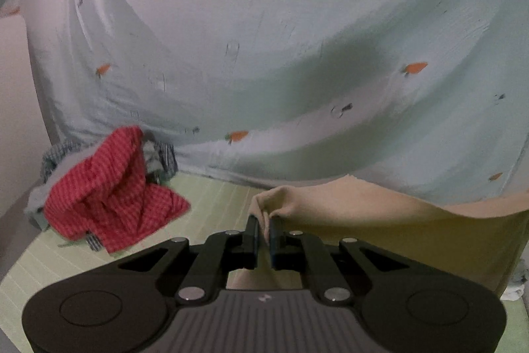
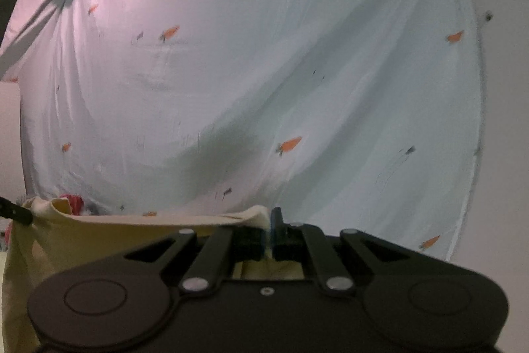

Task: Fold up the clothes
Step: 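Lift the beige sweater up with both grippers, shaking it out, then lay the beige sweater flat on the mat and open both grippers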

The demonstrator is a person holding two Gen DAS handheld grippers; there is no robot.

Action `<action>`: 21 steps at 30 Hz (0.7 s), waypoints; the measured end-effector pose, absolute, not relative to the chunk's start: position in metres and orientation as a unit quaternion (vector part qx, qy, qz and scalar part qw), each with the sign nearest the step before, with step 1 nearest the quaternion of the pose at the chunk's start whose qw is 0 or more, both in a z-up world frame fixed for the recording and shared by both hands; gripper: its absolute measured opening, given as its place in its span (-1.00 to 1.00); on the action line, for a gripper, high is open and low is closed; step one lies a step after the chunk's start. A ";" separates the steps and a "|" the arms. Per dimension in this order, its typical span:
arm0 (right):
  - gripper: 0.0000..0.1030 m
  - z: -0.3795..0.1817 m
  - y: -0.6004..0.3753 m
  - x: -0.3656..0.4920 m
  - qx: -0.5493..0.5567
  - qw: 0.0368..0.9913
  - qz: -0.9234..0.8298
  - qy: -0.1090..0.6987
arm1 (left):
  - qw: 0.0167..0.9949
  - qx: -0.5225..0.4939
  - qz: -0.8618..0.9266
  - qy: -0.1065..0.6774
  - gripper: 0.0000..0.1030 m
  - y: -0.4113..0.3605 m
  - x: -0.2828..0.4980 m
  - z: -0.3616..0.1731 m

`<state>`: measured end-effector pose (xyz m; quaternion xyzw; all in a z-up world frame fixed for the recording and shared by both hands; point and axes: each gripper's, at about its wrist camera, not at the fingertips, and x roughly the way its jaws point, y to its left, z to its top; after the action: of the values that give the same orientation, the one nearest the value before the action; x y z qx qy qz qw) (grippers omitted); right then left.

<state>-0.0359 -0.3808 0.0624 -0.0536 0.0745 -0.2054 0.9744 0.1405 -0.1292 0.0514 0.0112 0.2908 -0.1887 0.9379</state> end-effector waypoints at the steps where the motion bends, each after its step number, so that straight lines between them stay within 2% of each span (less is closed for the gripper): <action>1: -0.93 0.058 -0.385 -0.025 -0.057 0.974 -0.204 0.082 | 0.936 0.012 -0.187 0.298 -0.85 -0.133 0.152 0.046; 9: -0.93 0.021 -0.436 0.087 -0.043 0.968 -0.198 0.149 | 0.920 0.006 -0.176 0.350 -0.85 -0.171 0.259 -0.006; 12: -0.90 -0.002 -0.461 0.135 -0.028 0.962 -0.202 0.180 | 0.917 0.007 -0.166 0.362 -0.75 -0.188 0.302 -0.041; 13: -0.75 -0.015 -0.470 0.154 -0.024 0.957 -0.208 0.201 | 0.916 0.008 -0.161 0.366 -0.73 -0.194 0.315 -0.054; 14: -0.48 -0.027 -0.478 0.171 -0.024 0.951 -0.213 0.224 | 0.913 0.008 -0.154 0.378 -0.72 -0.197 0.323 -0.064; 16: -0.23 -0.050 -0.486 0.185 -0.026 0.940 -0.224 0.256 | 0.908 0.004 -0.141 0.395 -0.58 -0.198 0.335 -0.082; 19: -0.10 -0.078 -0.492 0.181 -0.013 0.929 -0.237 0.283 | 0.899 0.000 -0.137 0.415 -0.41 -0.185 0.325 -0.101; 21: -0.08 -0.096 -0.496 0.165 0.014 0.920 -0.240 0.308 | 0.893 -0.003 -0.135 0.429 -0.40 -0.177 0.317 -0.113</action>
<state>0.1650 -0.4962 -0.0963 0.0143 0.3081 -0.2402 0.9204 0.3174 -0.1767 -0.1134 -0.0028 0.4293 -0.1348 0.8931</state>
